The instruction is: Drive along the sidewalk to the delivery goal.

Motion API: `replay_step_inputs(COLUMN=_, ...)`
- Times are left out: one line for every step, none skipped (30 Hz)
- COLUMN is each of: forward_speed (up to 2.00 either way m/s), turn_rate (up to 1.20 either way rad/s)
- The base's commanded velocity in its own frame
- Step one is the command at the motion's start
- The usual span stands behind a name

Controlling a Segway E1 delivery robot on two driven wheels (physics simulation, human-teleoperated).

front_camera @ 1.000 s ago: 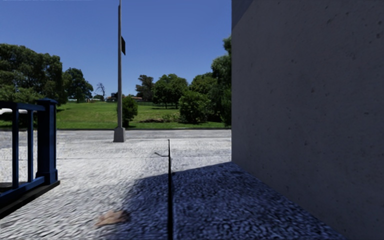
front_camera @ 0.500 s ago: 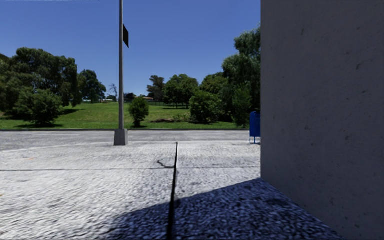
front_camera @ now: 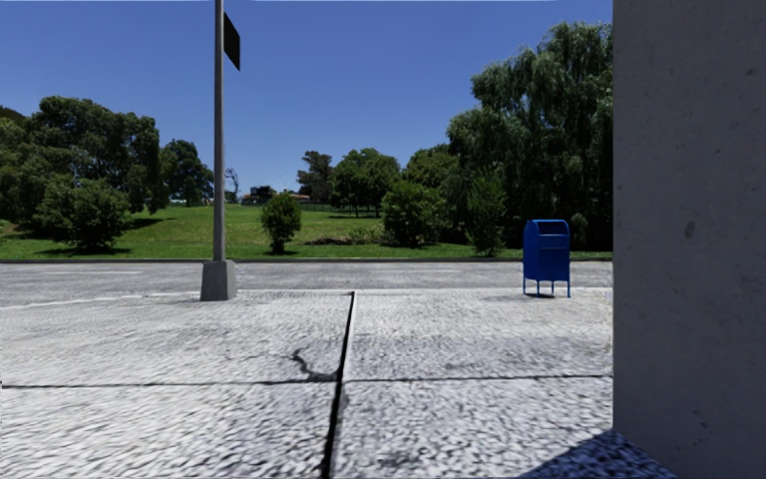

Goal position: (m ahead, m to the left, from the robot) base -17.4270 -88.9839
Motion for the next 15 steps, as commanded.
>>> replay_step_inputs(forward_speed=2.0, turn_rate=0.0)
replay_step_inputs(forward_speed=2.0, turn_rate=0.0)
replay_step_inputs(forward_speed=2.0, turn_rate=0.0)
replay_step_inputs(forward_speed=2.0, turn_rate=0.0)
replay_step_inputs(forward_speed=2.0, turn_rate=0.0)
replay_step_inputs(forward_speed=2.0, turn_rate=0.0)
replay_step_inputs(forward_speed=2.0, turn_rate=0.0)
replay_step_inputs(forward_speed=2.0, turn_rate=0.0)
replay_step_inputs(forward_speed=1.97, turn_rate=0.0)
replay_step_inputs(forward_speed=1.87, turn_rate=0.0)
replay_step_inputs(forward_speed=1.87, turn_rate=0.0)
replay_step_inputs(forward_speed=1.82, turn_rate=0.0)
replay_step_inputs(forward_speed=1.81, turn_rate=0.0)
replay_step_inputs(forward_speed=1.8, turn_rate=-0.04)
replay_step_inputs(forward_speed=1.8, turn_rate=-0.04)
